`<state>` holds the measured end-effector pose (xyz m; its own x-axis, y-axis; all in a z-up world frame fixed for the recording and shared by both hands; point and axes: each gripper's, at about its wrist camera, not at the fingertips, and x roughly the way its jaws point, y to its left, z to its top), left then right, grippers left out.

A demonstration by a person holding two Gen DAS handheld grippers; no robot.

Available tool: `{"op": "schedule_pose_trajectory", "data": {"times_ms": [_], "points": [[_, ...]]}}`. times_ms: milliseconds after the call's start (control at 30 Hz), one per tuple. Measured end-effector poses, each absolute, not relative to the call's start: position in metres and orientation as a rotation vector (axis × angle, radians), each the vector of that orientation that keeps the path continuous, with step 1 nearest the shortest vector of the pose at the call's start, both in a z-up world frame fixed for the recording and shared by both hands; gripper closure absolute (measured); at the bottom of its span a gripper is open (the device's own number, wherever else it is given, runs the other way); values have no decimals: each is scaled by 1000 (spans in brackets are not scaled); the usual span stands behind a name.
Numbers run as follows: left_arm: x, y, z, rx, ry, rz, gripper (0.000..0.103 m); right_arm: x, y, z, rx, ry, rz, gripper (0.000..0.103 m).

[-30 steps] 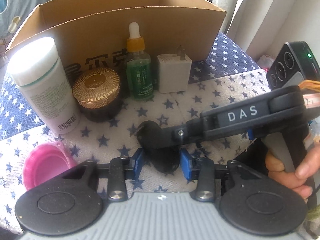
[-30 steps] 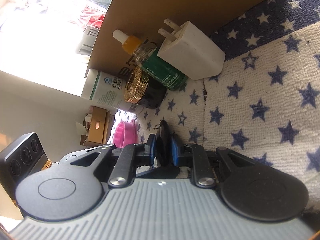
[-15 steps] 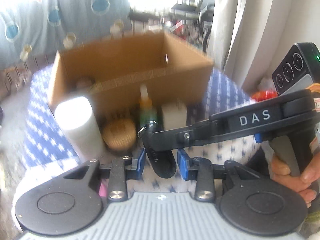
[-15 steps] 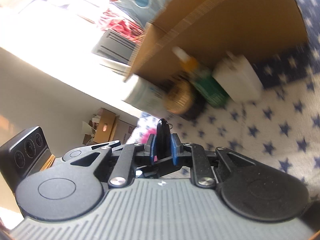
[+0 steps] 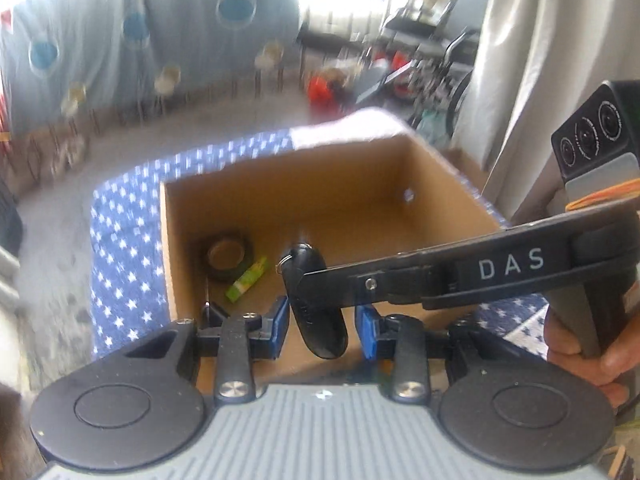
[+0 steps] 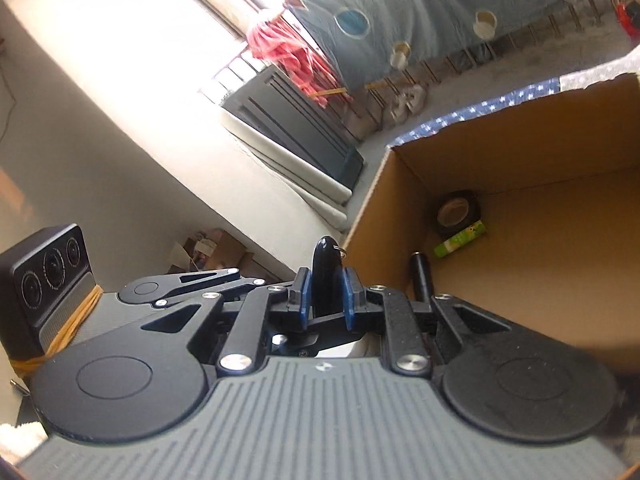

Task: Organize rigid objects
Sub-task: 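Lift the black oval case with the right gripper, then lower the black oval case into the box and open the right gripper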

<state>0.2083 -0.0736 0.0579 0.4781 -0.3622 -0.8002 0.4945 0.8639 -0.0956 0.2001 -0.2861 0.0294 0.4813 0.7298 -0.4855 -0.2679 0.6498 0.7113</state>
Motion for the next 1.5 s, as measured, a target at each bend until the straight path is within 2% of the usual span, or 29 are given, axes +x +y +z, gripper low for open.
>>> {"op": "schedule_pose_trajectory", "data": {"times_ms": [267, 567, 800, 1033, 1233, 1400, 1500], "points": [[263, -82, 9, 203, 1128, -472, 67, 287, -283, -33, 714, 1153, 610, 88], [279, -85, -3, 227, 1146, -451, 63, 320, -280, -73, 720, 1289, 543, 85], [259, -74, 16, 196, 1101, -454, 62, 305, -292, -58, 726, 1226, 538, 82], [217, -52, 57, 146, 988, -464, 58, 257, -313, -4, 709, 1073, 562, 76], [158, -31, 90, 101, 869, -469, 54, 179, -337, 46, 681, 900, 591, 71], [109, -23, 88, 52, 822, -482, 49, 107, -352, 66, 657, 757, 577, 60], [88, -23, 72, 28, 829, -494, 49, 71, -359, 59, 664, 704, 542, 57]]}}
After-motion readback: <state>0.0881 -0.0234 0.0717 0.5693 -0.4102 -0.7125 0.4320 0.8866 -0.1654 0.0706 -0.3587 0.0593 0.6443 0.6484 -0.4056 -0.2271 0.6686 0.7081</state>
